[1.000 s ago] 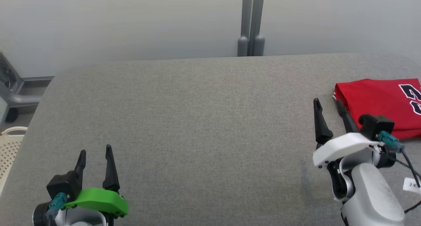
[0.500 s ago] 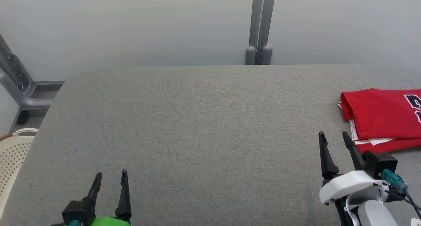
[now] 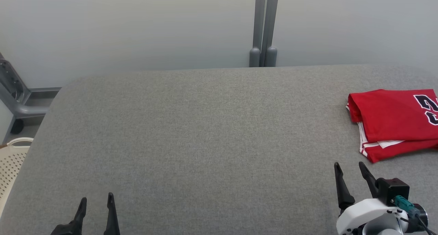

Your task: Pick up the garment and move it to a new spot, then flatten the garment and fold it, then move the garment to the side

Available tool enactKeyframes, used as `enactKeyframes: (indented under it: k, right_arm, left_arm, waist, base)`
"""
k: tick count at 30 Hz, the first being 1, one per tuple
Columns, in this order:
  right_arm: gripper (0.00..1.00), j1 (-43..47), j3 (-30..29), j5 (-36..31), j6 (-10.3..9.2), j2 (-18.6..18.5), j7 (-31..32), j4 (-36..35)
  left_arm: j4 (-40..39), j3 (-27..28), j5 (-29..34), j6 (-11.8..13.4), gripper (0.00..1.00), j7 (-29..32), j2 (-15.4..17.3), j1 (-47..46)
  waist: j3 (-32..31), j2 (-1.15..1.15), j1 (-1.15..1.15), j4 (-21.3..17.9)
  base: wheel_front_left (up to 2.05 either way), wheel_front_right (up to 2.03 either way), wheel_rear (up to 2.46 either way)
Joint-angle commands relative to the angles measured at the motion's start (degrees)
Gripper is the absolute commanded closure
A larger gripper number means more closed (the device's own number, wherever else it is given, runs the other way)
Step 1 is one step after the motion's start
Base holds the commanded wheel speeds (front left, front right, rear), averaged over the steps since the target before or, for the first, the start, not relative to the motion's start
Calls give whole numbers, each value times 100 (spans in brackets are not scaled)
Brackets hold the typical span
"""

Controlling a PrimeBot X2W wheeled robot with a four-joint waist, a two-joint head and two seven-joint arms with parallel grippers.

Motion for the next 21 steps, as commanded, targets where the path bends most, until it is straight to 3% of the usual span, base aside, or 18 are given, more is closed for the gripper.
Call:
enactKeyframes:
  k: [1, 13, 21]
  right_arm:
    - [0, 28, -14, -11, -2, -15, -18, 22]
    - [0, -244, 6, -29, -2, -15, -32, 191]
    - [0, -304, -111, -51, -2, -15, -46, 202]
  left_arm:
    - [29, 46, 49, -20, 0, -29, 22, 31]
    - [34, 254, 149, -106, 0, -29, -25, -357]
    - [101, 108, 278, -249, 0, -28, -62, -500]
  waist:
    - [8, 0, 0, -10]
    - [313, 0, 0, -85]
    - [470, 0, 0, -85]
  base:
    - [0, 0, 0]
    - [0, 0, 0]
    - [0, 0, 0]
